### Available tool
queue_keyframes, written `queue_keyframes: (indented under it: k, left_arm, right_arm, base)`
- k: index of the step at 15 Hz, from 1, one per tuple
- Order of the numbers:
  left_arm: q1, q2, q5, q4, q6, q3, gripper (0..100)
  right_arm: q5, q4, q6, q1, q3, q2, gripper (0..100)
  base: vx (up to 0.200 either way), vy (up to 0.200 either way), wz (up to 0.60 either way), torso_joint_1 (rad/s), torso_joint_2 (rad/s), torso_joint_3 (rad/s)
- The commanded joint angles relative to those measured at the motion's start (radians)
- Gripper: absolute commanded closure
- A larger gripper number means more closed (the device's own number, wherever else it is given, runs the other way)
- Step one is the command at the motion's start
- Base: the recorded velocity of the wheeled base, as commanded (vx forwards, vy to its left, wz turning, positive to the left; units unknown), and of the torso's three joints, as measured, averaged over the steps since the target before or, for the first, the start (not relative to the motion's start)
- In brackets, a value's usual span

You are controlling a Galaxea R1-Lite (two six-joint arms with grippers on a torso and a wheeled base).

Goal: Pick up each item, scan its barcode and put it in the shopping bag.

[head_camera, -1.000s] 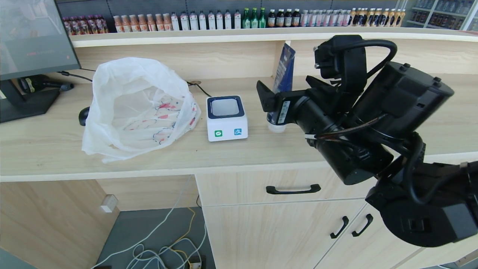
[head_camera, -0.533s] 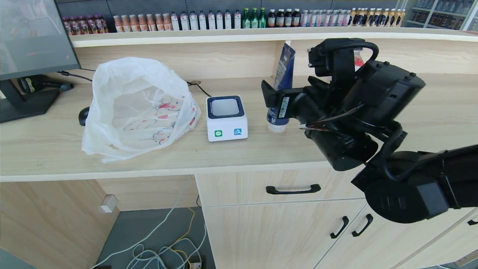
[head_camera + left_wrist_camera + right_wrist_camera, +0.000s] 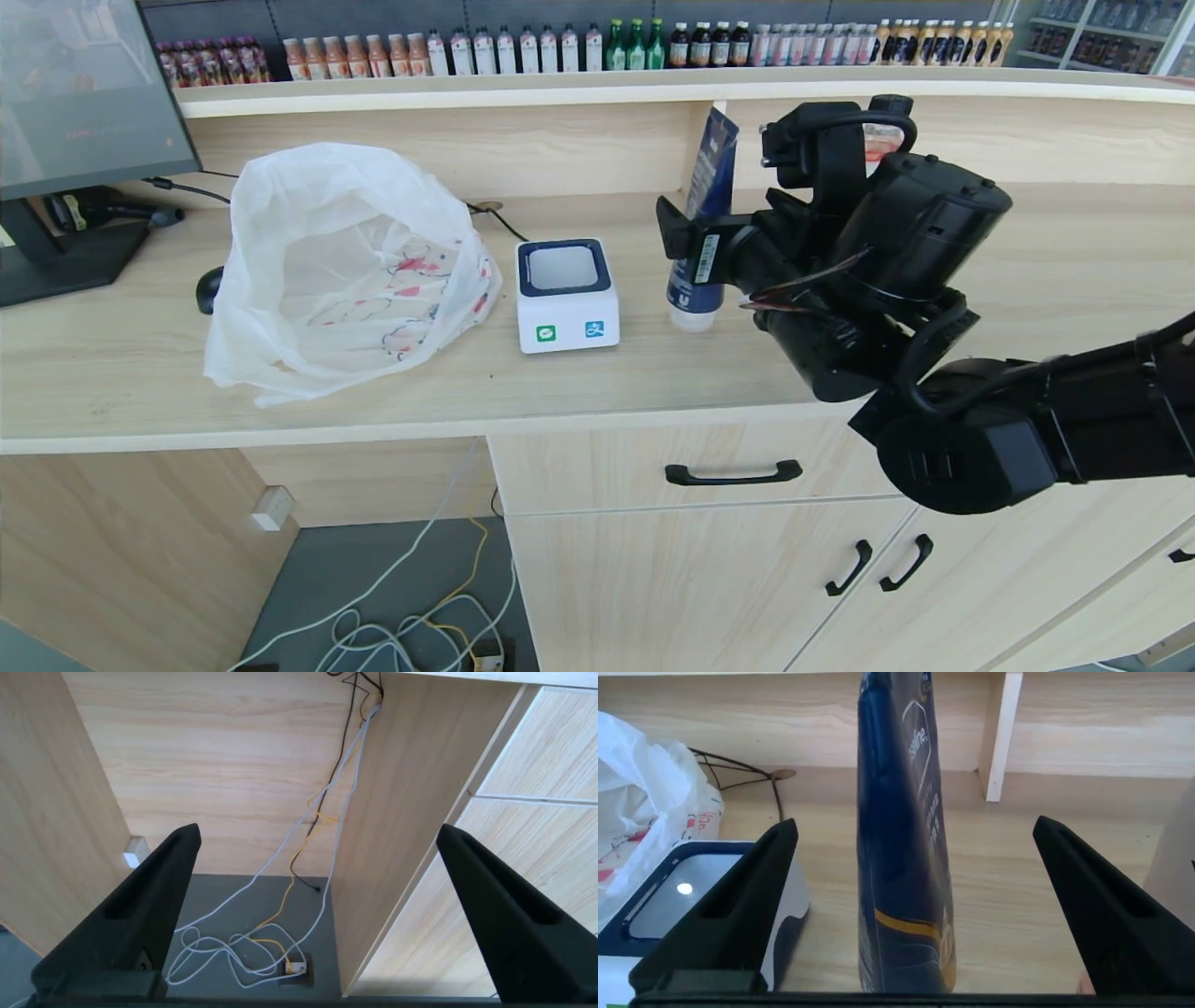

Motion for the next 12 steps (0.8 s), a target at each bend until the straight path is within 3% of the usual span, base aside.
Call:
queue_keyframes:
  k: [1,12]
  left_arm:
    - [0.001,0.000,0.000,0.000,0.000,0.000,0]
    - [0.001,0.000,0.000,0.000,0.000,0.000,0]
  right_arm:
    - [0.003,0.015,0.000,-0.008,-0.015,0.008,0]
    - [0.038,0.068,0.003,-0.062,-0.082,0.056,0]
  base:
    - [0.000,0.000,0.00,0.000,0.00,0.000]
    - [0.000,0.000,0.00,0.000,0.00,0.000]
